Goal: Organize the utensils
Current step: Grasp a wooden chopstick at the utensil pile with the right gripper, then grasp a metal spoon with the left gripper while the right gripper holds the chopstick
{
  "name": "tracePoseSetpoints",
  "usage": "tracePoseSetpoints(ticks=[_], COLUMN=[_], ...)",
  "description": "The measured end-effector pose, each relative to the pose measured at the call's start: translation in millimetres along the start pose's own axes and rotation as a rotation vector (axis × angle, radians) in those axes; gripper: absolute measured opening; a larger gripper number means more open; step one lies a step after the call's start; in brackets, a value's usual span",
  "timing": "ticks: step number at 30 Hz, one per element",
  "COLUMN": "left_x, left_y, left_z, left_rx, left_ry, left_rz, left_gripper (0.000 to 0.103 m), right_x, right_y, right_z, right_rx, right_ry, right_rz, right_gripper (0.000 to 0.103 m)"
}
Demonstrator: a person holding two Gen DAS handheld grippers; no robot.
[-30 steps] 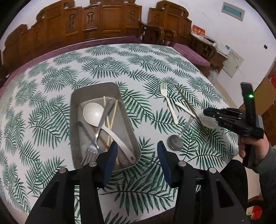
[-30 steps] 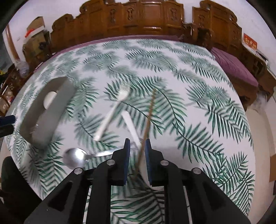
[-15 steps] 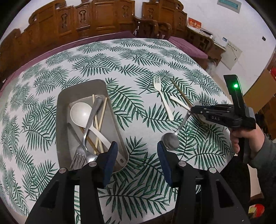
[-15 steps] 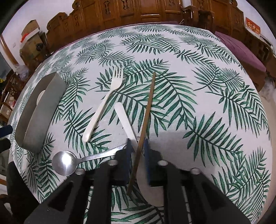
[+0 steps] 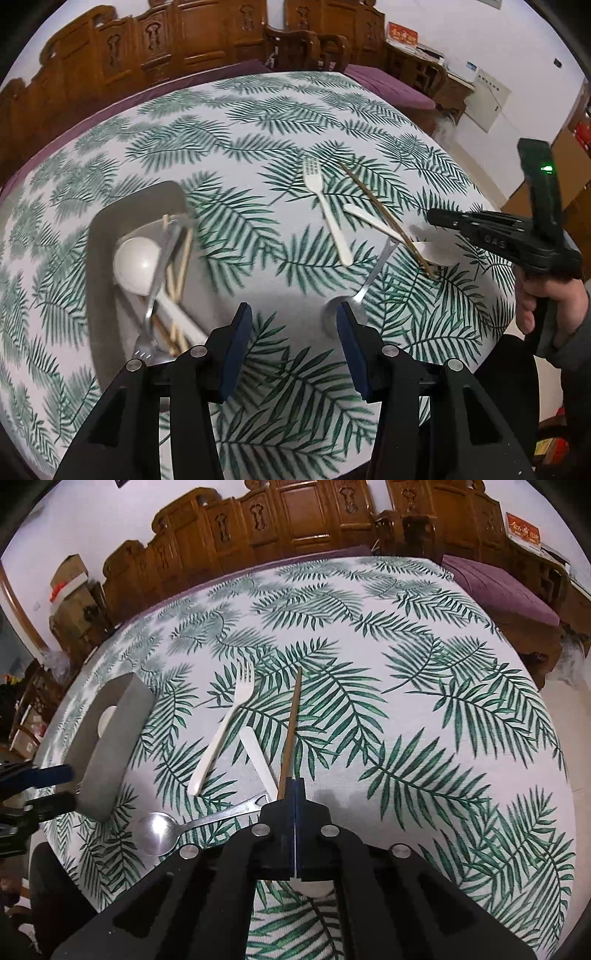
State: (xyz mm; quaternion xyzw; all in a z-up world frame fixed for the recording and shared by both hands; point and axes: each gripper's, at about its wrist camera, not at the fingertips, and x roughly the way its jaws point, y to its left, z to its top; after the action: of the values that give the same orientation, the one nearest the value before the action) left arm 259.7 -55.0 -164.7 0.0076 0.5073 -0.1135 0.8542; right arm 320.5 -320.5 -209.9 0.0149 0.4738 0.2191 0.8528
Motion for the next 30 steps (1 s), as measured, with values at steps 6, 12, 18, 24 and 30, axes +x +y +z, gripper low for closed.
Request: tracePoseSetpoints(ticks=[6, 12, 18, 24, 30], left_x=[27.8, 50.4, 58.9, 60.4, 63.7], left_y=[-13.9, -25.0, -25.1, -23.9, -24.0], left_z=[10.2, 13.1, 10.5, 10.2, 10.8], left_rx=[0.028, 0.051, 0.046, 0.046, 0.058], left_ry=[0.051, 0.103, 0.124, 0.125, 0.133], left_rz=[-0.012, -0.012, -0.002, 0.0, -0.001], left_gripper=[0.045, 0.045, 0.045, 0.045, 0.045], right_x=[4.6, 12.7, 28.2, 38.7, 24.7], right_y=[-1.3, 9.5, 19.3, 16.9, 8.6], right_z=[-4.0, -6.4, -6.9, -6.0, -0.7], right_rx=[-0.001, -0.035, -0.079, -0.07, -0.038], right_ry=[0.01, 0.02, 0.06, 0.096, 0.061], right_rz=[0.025, 0.034, 0.018, 0.002, 0.002], right_gripper=[0.001, 0.005, 0.018, 0.007, 0.006])
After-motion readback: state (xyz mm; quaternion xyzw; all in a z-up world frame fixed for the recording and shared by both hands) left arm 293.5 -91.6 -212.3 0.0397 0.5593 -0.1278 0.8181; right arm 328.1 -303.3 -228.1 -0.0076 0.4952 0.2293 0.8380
